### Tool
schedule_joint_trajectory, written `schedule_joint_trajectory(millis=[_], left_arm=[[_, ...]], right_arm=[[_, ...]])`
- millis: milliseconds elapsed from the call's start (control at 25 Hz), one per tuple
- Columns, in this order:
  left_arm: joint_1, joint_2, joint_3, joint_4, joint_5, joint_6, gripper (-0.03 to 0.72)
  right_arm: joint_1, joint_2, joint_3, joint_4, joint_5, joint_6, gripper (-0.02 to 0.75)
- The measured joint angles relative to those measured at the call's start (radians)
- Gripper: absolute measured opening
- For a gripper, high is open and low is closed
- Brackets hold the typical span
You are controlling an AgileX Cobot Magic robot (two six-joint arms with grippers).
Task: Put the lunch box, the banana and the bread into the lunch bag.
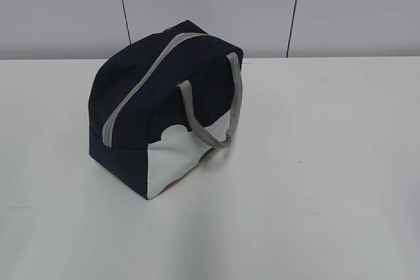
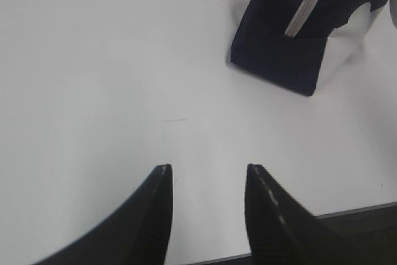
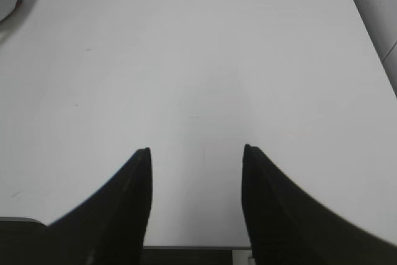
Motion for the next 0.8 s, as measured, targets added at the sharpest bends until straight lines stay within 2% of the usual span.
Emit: schedule_joint_trajectory(millis=[800], left_arm=[[0.000,0.000,0.000,0.000,0.000,0.000,0.299]], right_arm=[[0.000,0.000,0.000,0.000,0.000,-0.002,0.368]])
